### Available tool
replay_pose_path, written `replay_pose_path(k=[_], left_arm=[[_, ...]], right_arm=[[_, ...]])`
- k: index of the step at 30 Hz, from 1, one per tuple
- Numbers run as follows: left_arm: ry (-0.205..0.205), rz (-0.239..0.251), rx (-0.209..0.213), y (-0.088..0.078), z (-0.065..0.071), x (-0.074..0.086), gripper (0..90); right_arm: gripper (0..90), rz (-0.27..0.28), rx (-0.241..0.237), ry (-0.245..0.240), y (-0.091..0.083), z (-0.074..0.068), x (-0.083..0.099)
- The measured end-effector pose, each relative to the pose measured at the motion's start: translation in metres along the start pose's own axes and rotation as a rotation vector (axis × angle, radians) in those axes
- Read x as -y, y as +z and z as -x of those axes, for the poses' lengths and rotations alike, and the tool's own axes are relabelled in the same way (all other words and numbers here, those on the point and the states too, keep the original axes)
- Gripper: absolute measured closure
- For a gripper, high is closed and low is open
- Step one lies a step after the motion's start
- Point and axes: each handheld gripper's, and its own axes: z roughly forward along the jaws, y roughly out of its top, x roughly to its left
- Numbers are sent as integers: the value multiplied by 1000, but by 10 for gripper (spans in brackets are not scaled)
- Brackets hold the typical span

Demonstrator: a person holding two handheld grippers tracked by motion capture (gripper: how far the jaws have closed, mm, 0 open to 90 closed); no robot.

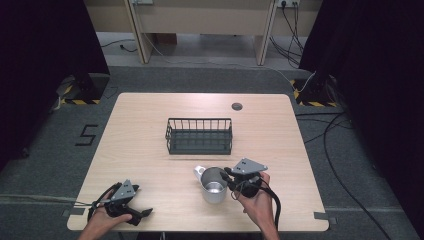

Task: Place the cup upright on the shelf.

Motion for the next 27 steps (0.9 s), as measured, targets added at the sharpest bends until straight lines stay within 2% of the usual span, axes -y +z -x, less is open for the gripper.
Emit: replay_pose_path(k=[3, 5, 9, 12, 14, 16, 18, 22, 24, 27], left_arm=[[0, 0, 0, 0, 0, 0, 0], [0, 0, 1, 0, 0, 0, 0], [0, -1, 1, 0, 0, 0, 0], [0, 0, 0, 0, 0, 0, 0], [0, 0, 0, 0, 0, 0, 0], [0, 0, 1, 0, 0, 0, 0], [0, 0, 1, 0, 0, 0, 0], [0, 0, 0, 0, 0, 0, 0], [0, 0, 0, 0, 0, 0, 0], [0, -1, 0, 0, 0, 0, 0]], right_arm=[[822, -9, -7, -14, 4, 4, -4], [853, -12, -30, -34, 6, 7, -6], [859, -15, -75, -76, 11, 13, -10], [850, -20, -92, -79, 11, 15, -11], [764, -3, -93, -67, 9, 16, -11], [622, 34, -112, -44, 6, 15, -11], [462, 68, -107, -21, 4, 13, -9], [231, 180, -132, 60, -2, 10, 2], [176, 218, -136, 78, -4, 7, 8], [159, 259, -145, 89, -7, 1, 16]])
